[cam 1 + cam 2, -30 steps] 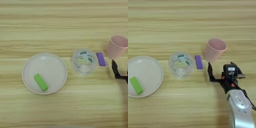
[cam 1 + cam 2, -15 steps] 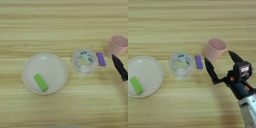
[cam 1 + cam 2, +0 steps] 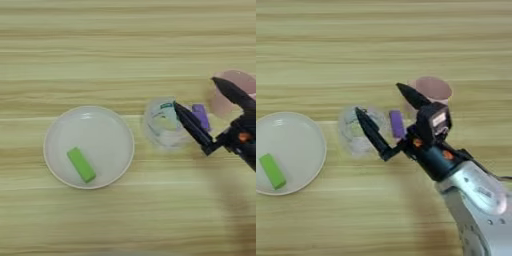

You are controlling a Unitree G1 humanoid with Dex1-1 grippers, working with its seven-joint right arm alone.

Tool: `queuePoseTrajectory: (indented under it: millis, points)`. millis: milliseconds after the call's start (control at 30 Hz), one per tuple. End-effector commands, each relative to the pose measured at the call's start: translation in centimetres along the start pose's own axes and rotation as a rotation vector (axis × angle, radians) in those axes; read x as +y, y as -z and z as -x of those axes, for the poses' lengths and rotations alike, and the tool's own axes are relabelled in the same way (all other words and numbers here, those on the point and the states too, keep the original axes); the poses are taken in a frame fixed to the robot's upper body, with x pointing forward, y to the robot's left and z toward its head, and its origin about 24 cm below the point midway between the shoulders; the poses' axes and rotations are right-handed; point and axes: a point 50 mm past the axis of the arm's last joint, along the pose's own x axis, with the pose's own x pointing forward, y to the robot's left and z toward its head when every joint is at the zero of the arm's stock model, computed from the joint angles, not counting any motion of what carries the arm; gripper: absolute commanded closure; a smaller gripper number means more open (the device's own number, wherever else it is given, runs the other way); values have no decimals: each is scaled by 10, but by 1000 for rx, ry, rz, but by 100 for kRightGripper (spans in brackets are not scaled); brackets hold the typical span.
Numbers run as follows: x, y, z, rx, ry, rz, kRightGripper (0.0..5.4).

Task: Move the objects on the table

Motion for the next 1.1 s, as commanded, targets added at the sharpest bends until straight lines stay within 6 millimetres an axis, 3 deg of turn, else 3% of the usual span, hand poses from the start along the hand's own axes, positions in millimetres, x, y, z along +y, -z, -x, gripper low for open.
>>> queuePoseTrajectory:
  millis: [33, 267, 433, 633, 900, 1100]
  points:
    - [9, -14, -22, -27, -78, 81, 3]
    - [39, -2, -50, 22, -226, 48, 3]
    - [61, 15, -75, 62, -285, 86, 3]
    - [81, 40, -102, 158, -346, -32, 3]
    - [85, 67, -129, 306, -314, -181, 3]
    - [88, 75, -138, 370, -302, -237, 3]
